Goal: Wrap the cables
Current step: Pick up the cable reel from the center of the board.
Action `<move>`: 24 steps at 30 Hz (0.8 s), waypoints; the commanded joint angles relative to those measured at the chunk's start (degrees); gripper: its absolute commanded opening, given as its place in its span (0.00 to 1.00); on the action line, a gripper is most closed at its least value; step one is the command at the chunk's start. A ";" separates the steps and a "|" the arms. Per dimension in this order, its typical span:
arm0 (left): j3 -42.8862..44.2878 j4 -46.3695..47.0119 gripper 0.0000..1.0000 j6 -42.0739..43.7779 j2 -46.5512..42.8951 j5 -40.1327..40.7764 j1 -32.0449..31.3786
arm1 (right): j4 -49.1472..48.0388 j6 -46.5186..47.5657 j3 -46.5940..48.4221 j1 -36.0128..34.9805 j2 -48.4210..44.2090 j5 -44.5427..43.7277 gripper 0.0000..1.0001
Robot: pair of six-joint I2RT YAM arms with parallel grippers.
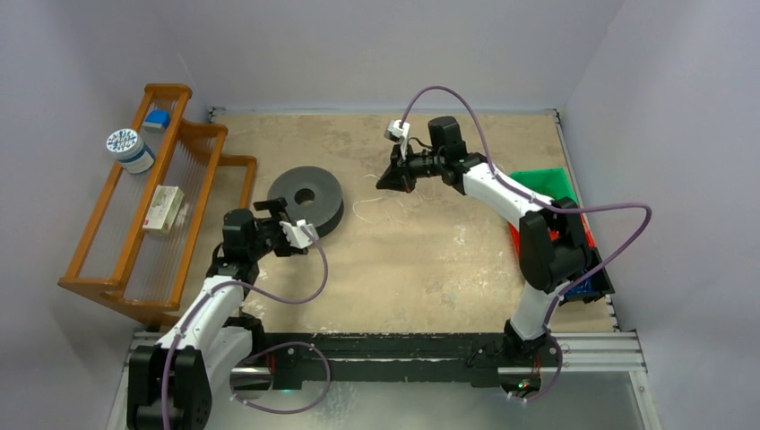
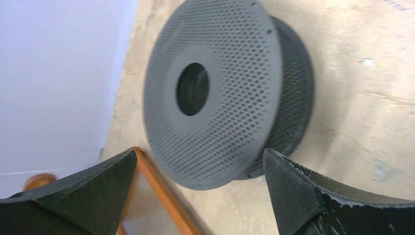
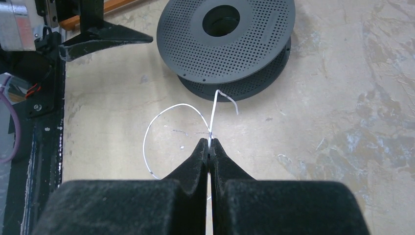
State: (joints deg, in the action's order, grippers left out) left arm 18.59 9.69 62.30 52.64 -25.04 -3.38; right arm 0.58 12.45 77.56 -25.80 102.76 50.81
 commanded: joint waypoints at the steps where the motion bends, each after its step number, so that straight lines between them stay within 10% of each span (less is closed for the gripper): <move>1: 5.64 -17.98 0.99 -0.86 0.46 -6.86 0.36 | -0.40 0.18 -0.30 0.31 -0.31 2.72 0.00; 9: 9.51 -29.06 0.99 5.28 -0.26 -8.55 -0.31 | -0.44 0.21 -0.55 0.42 -0.66 2.81 0.00; 24: -9.62 21.33 0.99 -0.21 3.61 6.55 -4.11 | -0.46 0.61 -0.40 0.84 0.78 2.60 0.00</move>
State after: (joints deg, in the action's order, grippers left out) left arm 11.79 13.63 62.57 54.35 -22.26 -5.04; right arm 0.56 12.47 77.32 -25.32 102.83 52.05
